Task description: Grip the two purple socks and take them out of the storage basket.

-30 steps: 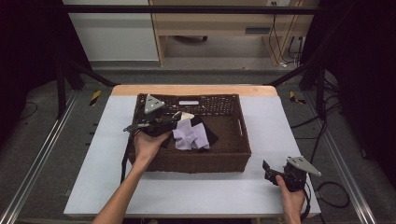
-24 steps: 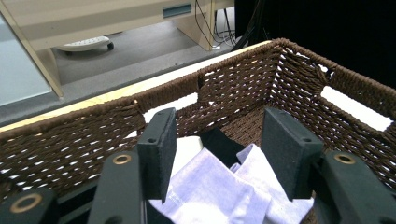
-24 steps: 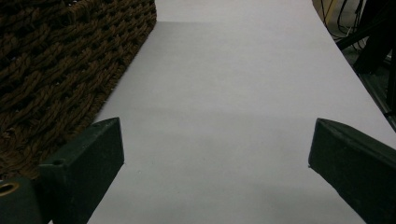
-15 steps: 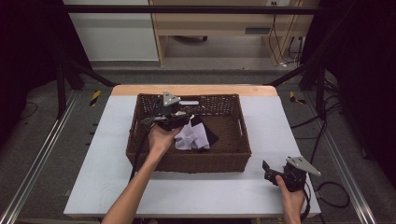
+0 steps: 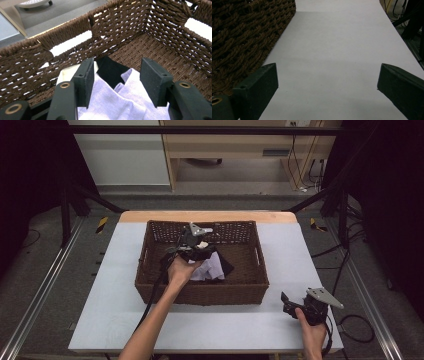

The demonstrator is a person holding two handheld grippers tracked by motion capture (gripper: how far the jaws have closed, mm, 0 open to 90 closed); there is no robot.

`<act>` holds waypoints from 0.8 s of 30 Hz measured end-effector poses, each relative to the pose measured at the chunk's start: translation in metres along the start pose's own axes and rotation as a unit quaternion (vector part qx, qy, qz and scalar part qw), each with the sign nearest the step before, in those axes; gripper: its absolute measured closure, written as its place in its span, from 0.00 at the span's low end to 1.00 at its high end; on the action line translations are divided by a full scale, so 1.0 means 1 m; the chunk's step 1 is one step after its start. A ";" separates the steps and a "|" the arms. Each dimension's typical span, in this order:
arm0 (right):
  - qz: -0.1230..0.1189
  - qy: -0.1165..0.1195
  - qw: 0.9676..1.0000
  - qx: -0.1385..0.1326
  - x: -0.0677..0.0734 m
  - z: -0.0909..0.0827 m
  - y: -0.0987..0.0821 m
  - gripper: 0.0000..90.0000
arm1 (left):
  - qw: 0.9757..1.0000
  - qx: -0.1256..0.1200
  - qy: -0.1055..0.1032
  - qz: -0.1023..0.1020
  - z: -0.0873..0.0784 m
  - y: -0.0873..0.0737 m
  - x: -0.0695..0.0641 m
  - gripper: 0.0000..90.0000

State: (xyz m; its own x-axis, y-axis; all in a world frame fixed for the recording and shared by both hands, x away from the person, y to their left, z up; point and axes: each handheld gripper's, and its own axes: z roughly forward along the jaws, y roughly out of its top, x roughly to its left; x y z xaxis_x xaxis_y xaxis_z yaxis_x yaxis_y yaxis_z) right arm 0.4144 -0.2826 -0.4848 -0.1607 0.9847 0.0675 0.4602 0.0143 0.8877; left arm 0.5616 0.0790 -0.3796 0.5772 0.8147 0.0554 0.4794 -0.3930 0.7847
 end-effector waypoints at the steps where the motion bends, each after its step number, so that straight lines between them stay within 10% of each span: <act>1: 0.000 0.000 1.000 0.000 0.000 0.000 0.000 0.04 | 1.000 0.004 -0.001 -0.002 0.001 -0.001 0.000 0.50; 24: 0.006 -0.002 1.000 -0.002 0.000 -0.001 0.000 0.04 | 0.993 0.115 0.013 0.019 0.027 -0.009 -0.003 0.46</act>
State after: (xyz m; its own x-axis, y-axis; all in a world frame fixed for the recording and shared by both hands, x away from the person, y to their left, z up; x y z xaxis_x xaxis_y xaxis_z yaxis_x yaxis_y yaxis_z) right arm 0.4132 -0.2831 -0.4844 -0.1512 0.9856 0.0760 0.4591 0.0019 0.8884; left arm 0.5734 0.0690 -0.4033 0.5820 0.8069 0.1011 0.5973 -0.5086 0.6201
